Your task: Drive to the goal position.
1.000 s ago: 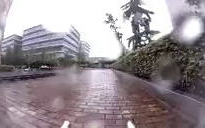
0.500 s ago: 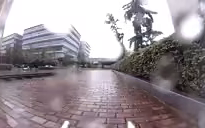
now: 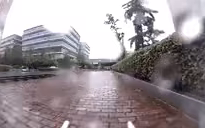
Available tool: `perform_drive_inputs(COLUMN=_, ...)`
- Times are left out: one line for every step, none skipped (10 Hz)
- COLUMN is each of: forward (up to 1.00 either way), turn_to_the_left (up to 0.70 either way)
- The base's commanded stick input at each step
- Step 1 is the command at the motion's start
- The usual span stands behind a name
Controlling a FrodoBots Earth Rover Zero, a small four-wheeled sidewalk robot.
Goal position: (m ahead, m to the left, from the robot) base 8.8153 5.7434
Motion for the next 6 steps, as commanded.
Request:
perform_drive_inputs(forward=0.7, turn_to_the_left=0.0)
perform_drive_inputs(forward=0.7, turn_to_the_left=0.0)
perform_drive_inputs(forward=0.7, turn_to_the_left=0.0)
perform_drive_inputs(forward=0.7, turn_to_the_left=0.0)
perform_drive_inputs(forward=0.7, turn_to_the_left=0.0)
perform_drive_inputs(forward=0.7, turn_to_the_left=0.0)
